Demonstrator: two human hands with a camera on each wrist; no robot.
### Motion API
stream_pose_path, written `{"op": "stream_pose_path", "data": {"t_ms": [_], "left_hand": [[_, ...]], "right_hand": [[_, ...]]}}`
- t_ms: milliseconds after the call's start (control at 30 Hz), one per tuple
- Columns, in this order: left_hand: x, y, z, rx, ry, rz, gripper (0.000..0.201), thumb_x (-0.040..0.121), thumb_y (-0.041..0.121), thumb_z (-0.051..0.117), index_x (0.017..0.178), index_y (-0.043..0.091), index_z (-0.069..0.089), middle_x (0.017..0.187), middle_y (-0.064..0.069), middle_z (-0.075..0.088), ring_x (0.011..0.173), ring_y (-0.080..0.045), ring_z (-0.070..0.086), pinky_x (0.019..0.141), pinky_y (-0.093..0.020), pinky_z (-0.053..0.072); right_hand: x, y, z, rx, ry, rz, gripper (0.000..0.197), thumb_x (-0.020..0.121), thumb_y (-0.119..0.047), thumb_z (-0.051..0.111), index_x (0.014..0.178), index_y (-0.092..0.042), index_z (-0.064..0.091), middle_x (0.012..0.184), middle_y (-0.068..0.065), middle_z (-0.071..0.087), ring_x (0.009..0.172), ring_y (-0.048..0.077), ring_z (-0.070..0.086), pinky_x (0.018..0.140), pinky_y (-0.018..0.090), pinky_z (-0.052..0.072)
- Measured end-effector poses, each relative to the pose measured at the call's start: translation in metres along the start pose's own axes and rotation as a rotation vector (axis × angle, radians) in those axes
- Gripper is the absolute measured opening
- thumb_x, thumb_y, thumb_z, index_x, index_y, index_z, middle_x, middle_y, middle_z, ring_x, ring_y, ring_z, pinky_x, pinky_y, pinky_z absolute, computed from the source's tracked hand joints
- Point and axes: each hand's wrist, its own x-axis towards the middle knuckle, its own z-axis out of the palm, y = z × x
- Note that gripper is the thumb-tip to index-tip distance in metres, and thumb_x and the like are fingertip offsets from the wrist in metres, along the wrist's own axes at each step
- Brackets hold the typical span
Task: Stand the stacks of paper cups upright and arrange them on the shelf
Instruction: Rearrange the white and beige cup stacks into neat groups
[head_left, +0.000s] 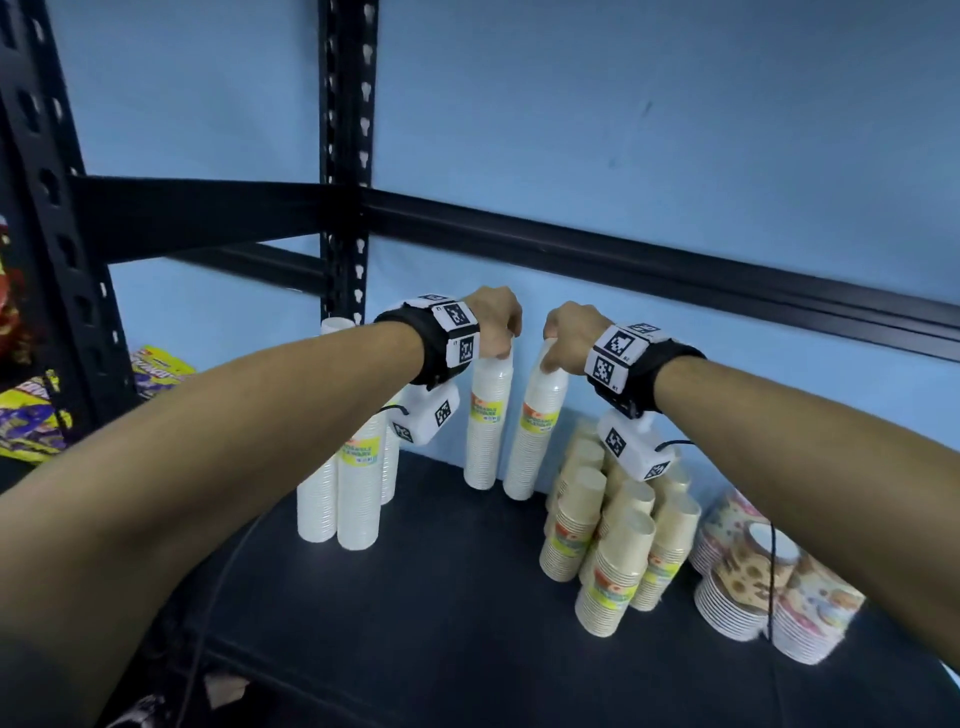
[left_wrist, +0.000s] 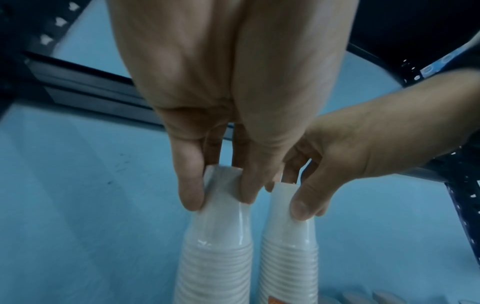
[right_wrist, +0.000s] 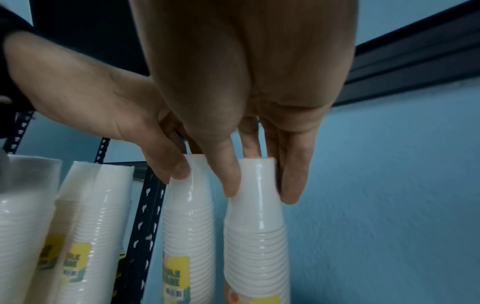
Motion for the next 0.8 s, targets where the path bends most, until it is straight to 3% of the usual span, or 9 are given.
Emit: {"op": "stream_pose_path", "data": {"t_ms": [133, 300, 567, 800], "left_hand": [[0.015, -0.002, 0.011, -0.022, 0.003, 0.003, 0.031, 0.085, 0.007, 0.064, 0.115, 0.013, 0.068, 0.121, -0.006, 0.064, 0.104, -0.025, 0.064, 0.071, -0.026, 0.044], [0.027, -0.001, 0.017, -0.049, 0.0, -0.018, 0.034, 0.086, 0.008, 0.067, 0.12, 0.012, 0.067, 0.121, -0.007, 0.065, 0.105, -0.026, 0.065, 0.076, -0.026, 0.048], [0.037, 0.005, 0.02, -0.064, 0.006, -0.006, 0.039, 0.086, 0.01, 0.069, 0.125, 0.011, 0.065, 0.122, -0.01, 0.066, 0.107, -0.027, 0.064, 0.083, -0.029, 0.05], [0.029, 0.008, 0.011, -0.039, 0.024, -0.023, 0.038, 0.088, 0.012, 0.067, 0.126, 0.011, 0.062, 0.123, -0.009, 0.063, 0.108, -0.027, 0.063, 0.083, -0.03, 0.05]], "right_hand": [[0.013, 0.007, 0.006, 0.019, -0.007, -0.005, 0.044, 0.08, -0.018, 0.075, 0.121, -0.008, 0.062, 0.118, 0.01, 0.062, 0.102, 0.028, 0.062, 0.071, 0.029, 0.044], [0.027, 0.01, 0.013, 0.059, -0.007, -0.022, 0.045, 0.08, -0.02, 0.076, 0.121, -0.01, 0.06, 0.118, 0.011, 0.06, 0.089, 0.024, 0.056, 0.069, 0.03, 0.042], [0.036, 0.017, 0.016, 0.091, -0.016, -0.017, 0.045, 0.082, -0.019, 0.073, 0.123, -0.011, 0.058, 0.113, 0.01, 0.06, 0.088, 0.023, 0.055, 0.068, 0.029, 0.041], [0.032, 0.015, 0.011, 0.13, 0.029, -0.021, 0.043, 0.081, -0.02, 0.071, 0.121, -0.011, 0.058, 0.116, 0.011, 0.061, 0.095, 0.028, 0.061, 0.07, 0.03, 0.046]]}}
